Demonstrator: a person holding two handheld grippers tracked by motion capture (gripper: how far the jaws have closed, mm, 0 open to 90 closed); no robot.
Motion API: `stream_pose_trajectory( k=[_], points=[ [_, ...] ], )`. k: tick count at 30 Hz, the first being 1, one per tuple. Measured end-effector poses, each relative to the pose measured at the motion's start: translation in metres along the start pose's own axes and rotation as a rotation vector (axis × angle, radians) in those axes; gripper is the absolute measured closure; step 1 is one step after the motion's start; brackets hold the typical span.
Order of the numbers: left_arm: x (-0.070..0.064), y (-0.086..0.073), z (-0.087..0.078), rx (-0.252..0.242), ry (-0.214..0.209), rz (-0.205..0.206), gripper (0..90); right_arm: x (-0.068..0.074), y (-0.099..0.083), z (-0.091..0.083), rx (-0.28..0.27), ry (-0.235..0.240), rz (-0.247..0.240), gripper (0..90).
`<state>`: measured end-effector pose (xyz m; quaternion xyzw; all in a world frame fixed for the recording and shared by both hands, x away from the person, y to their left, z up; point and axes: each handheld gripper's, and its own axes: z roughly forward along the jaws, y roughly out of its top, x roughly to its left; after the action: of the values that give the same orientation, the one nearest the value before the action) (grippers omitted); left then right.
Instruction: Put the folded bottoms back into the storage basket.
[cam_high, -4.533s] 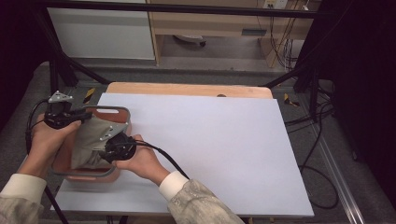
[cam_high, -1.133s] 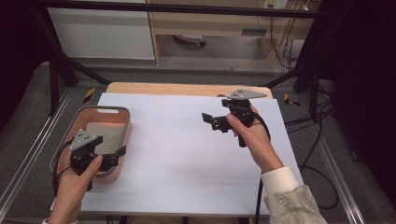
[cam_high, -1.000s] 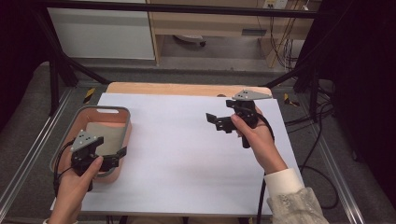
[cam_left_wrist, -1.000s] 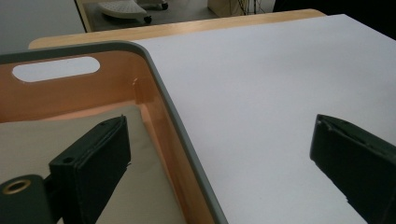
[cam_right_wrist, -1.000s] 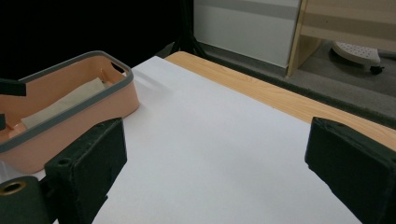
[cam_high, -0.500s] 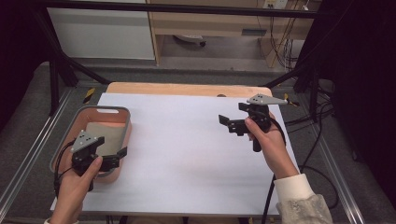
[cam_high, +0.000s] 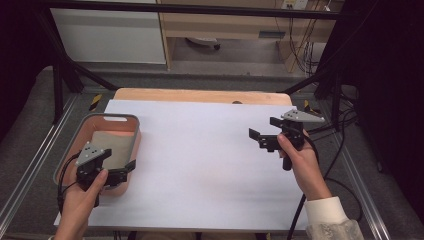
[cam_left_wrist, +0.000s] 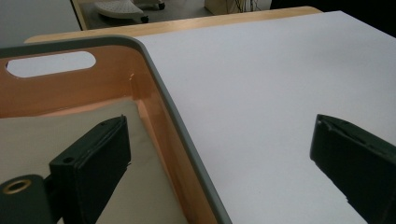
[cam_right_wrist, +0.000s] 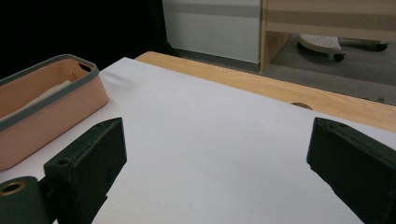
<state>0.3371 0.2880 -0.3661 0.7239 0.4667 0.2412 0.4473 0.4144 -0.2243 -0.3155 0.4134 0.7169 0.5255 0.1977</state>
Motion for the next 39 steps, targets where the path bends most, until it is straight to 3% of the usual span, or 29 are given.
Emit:
stream_pose_trajectory(
  k=[18, 39],
  points=[
    [-0.004, -0.009, 0.002, 0.011, -0.029, 0.019, 5.4, -0.022, -0.036, -0.025, -0.018, -0.067, 0.04, 6.2],
    [-0.006, -0.011, 0.003, 0.015, -0.034, 0.031, 5.4, -0.029, -0.086, -0.036, -0.027, -0.094, 0.06, 6.1]
  ],
)
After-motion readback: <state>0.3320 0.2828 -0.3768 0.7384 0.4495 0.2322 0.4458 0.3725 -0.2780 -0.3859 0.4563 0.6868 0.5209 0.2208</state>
